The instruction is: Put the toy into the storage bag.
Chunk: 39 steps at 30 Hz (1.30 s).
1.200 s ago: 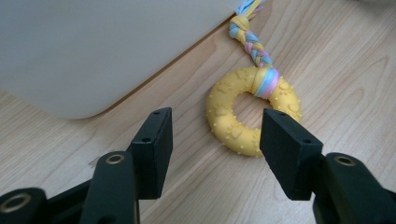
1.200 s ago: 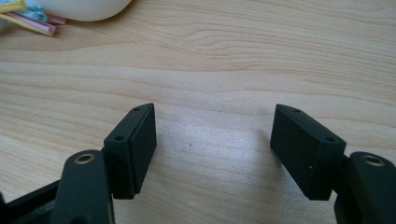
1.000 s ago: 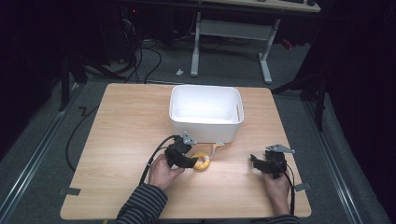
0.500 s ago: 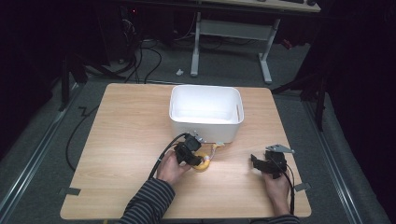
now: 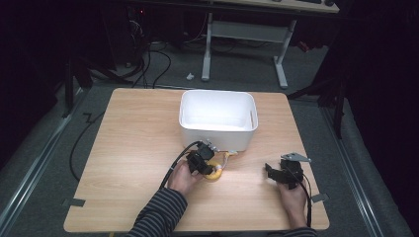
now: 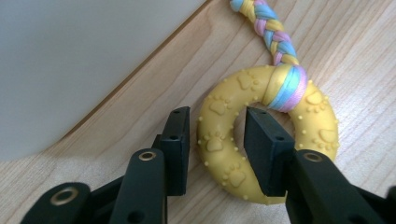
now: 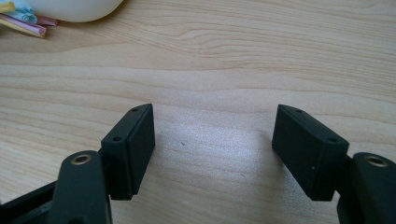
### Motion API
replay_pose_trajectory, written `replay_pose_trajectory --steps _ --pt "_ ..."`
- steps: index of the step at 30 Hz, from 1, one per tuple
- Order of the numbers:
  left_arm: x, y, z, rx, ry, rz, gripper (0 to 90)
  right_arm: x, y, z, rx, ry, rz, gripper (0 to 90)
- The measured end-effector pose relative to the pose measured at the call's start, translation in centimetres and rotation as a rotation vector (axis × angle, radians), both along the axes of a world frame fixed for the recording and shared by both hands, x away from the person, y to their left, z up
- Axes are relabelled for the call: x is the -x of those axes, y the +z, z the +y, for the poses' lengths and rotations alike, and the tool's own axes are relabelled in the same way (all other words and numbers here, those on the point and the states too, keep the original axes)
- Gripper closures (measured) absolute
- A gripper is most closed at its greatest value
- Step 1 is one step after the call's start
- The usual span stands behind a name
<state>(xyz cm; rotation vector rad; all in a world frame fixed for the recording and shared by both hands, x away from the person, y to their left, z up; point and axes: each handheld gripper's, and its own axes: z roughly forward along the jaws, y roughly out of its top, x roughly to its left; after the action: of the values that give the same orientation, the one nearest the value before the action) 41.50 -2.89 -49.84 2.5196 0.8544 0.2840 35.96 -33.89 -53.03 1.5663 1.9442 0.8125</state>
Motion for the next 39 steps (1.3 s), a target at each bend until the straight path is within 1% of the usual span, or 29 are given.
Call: replay_pose_trajectory --steps 2,8,14,16,17,23,26,27,33,34,39 --pt "-0.1 -0.1 0.0 0.003 0.0 0.01 62.7 0.0 0.0 0.0 0.0 0.0 0.0 30.4" --pt "0.0 -0.2 -0.2 -0.006 -0.001 0.004 65.3 0.0 0.0 0.0 0.0 0.0 0.0 30.4" --pt "-0.1 -0.2 -0.1 0.002 -0.004 0.015 66.1 0.0 0.0 0.0 -0.002 0.003 0.002 30.4" --pt "0.0 -0.2 -0.1 -0.001 -0.011 0.007 66.2 0.0 0.0 0.1 -0.001 0.004 0.002 30.3" --pt "0.2 -0.2 -0.1 -0.003 -0.017 -0.006 66.5 0.0 0.0 0.1 -0.001 0.004 0.002 30.3" --pt "0.5 0.0 0.2 0.003 -0.036 -0.011 67.1 0.0 0.0 0.1 -0.002 0.005 0.003 30.3" --pt "0.7 0.2 0.4 0.015 -0.039 -0.013 67.2 0.0 0.0 0.1 -0.002 0.006 0.002 30.3" --pt "1.0 0.4 0.5 0.022 -0.042 -0.02 67.2 0.0 0.0 0.1 -0.001 0.009 0.002 30.3" --pt "1.7 1.0 0.9 0.03 -0.056 -0.032 67.3 0.0 0.0 0.1 -0.001 0.013 0.001 30.4" --pt "2.0 1.2 1.1 0.035 -0.066 -0.03 67.3 0.0 0.0 0.1 -0.001 0.012 0.002 30.4" --pt "2.4 1.7 1.4 0.039 -0.078 -0.033 67.4 0.0 0.0 0.1 0.0 0.012 0.002 30.4"
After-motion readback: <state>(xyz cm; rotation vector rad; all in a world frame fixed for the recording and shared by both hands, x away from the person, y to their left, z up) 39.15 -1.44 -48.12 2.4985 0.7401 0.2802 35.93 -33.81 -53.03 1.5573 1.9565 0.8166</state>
